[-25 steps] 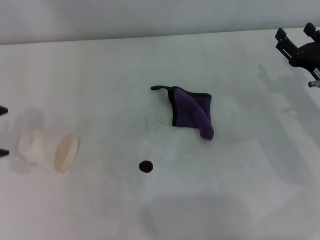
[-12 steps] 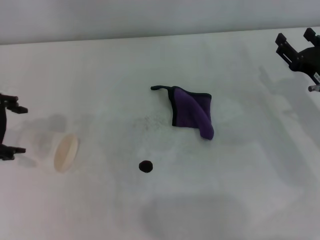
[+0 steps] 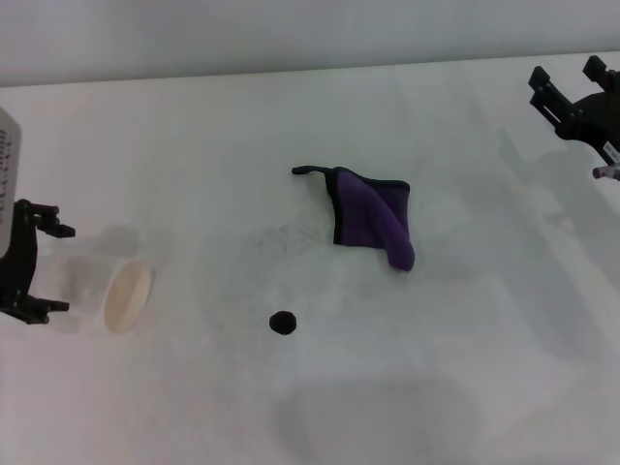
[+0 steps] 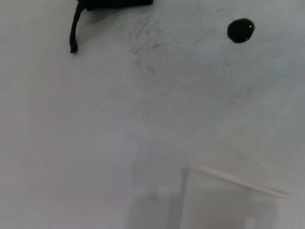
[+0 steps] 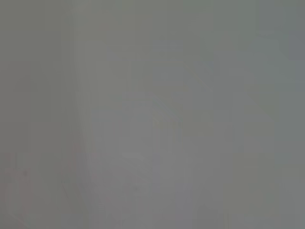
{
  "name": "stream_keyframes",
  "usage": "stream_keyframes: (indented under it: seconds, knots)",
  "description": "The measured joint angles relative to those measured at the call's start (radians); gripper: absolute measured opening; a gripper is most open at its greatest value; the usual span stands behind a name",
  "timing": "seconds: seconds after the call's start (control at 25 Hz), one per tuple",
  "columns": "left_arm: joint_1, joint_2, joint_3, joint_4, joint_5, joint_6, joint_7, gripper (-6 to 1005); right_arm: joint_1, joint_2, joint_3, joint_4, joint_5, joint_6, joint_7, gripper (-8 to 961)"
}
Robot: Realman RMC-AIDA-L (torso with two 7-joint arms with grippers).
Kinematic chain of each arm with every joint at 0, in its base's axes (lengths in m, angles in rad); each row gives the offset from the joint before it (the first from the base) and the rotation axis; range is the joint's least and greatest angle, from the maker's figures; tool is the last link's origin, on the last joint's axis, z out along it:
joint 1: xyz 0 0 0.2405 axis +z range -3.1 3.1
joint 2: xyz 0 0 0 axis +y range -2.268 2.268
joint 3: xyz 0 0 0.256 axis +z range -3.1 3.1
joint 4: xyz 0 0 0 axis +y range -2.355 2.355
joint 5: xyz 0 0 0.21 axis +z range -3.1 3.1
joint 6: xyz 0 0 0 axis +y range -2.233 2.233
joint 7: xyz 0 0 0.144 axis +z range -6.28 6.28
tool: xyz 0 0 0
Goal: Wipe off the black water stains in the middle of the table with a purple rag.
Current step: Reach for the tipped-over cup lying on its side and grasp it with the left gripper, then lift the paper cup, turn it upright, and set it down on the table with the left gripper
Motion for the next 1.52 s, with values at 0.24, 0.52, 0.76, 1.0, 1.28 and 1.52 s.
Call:
stream_keyframes:
  seconds: [0.24, 0.52, 0.76, 1.0, 1.28, 1.52]
  knots:
    - [-0.005, -0.001, 0.001, -0.037, -0.025, 0.028, 0.034, 826, 0.006, 0.0, -0.003, 0.004, 0.002, -0.006, 0.0, 817]
    - [-0.008, 0.0, -0.001, -0.128, -0.091, 0.095, 0.098, 817, 0.001, 0.0, -0.004, 0.005, 0.003, -0.003, 0.001, 817]
    - [-0.016, 0.0, -0.005, -0.186, -0.103, 0.14, 0.129, 809, 0.002, 0.0, -0.005, 0.007, 0.003, -0.002, 0.007, 817]
    - [-0.016, 0.001, -0.003, -0.205, -0.103, 0.143, 0.129, 802, 0.003, 0.0, -0.005, 0.008, 0.002, -0.001, 0.012, 817]
    - [-0.01, -0.001, -0.009, -0.208, -0.105, 0.145, 0.126, 793, 0.006, 0.0, -0.005, 0.008, 0.001, -0.001, 0.013, 817]
    - [0.013, -0.003, -0.029, -0.197, -0.244, 0.169, 0.126, 769, -0.002, -0.001, -0.016, 0.008, 0.001, 0.001, 0.014, 817]
